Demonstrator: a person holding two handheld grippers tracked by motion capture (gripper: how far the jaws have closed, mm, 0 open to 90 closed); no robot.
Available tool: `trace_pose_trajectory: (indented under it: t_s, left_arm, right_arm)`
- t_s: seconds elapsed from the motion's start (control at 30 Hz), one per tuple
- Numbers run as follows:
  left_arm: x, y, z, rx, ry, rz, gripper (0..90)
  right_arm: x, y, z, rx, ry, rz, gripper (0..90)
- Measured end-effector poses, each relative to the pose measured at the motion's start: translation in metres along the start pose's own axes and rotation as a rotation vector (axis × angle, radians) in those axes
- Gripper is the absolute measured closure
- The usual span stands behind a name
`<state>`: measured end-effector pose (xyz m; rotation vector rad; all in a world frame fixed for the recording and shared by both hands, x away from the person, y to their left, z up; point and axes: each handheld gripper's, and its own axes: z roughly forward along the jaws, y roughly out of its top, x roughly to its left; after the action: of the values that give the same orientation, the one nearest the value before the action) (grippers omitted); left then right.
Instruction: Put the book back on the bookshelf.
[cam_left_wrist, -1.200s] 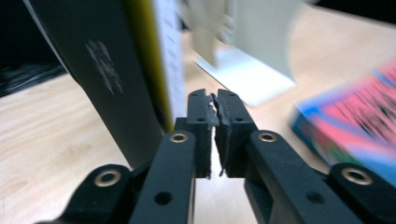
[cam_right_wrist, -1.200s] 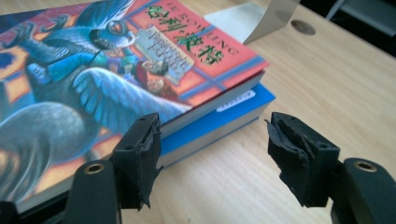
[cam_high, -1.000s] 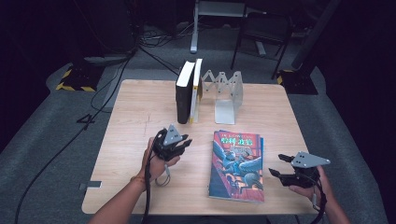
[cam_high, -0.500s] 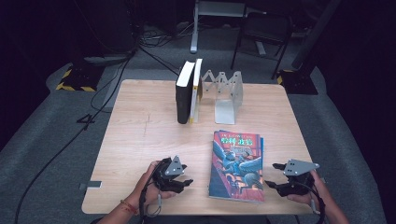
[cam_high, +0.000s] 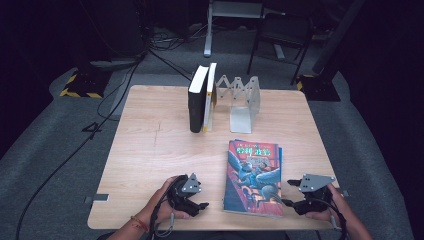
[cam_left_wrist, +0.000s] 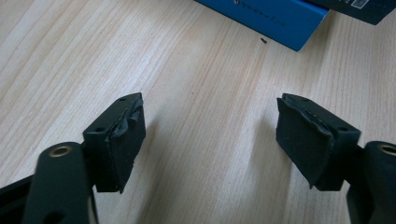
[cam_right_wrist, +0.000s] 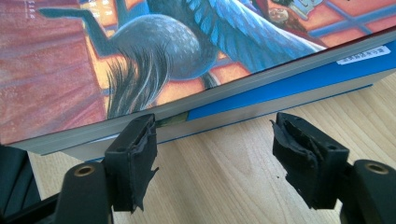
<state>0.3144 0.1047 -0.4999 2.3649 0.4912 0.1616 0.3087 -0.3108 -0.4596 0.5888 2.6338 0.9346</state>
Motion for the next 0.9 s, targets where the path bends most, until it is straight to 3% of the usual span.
trace_pose_trajectory:
  t_s: [0.2, 0.4, 0.5, 0.57, 0.67, 0.73, 0.9]
  left_arm:
    - [-0.007, 0.003, 0.004, -0.008, -0.004, 0.002, 22.5]
    - [-0.009, 0.010, 0.008, -0.011, 0.018, -0.005, 25.5]
    - [-0.008, 0.015, 0.013, -0.014, 0.025, 0.002, 27.6]
    - [-0.001, 0.016, 0.016, -0.025, 0.031, -0.033, 27.6]
    - [0.006, 0.018, 0.017, -0.028, 0.054, -0.051, 27.6]
    - [0.011, 0.020, 0.021, -0.038, 0.054, -0.052, 26.7]
    - [0.024, 0.031, 0.031, -0.044, 0.063, -0.063, 23.4]
  right_arm:
    - [0.001, 0.001, -0.003, -0.011, 0.000, -0.008, 31.1]
    - [0.001, 0.002, -0.005, -0.025, -0.005, -0.011, 31.4]
    - [0.001, 0.005, -0.008, -0.067, 0.012, 0.026, 32.7]
    - [0.001, 0.007, -0.010, -0.063, 0.008, 0.030, 32.0]
    - [0.000, 0.007, -0.011, -0.078, 0.012, 0.045, 32.0]
    - [-0.002, 0.007, -0.012, -0.073, -0.027, 0.059, 33.3]
    - [-0.010, 0.009, -0.013, -0.147, -0.010, 0.164, 33.5]
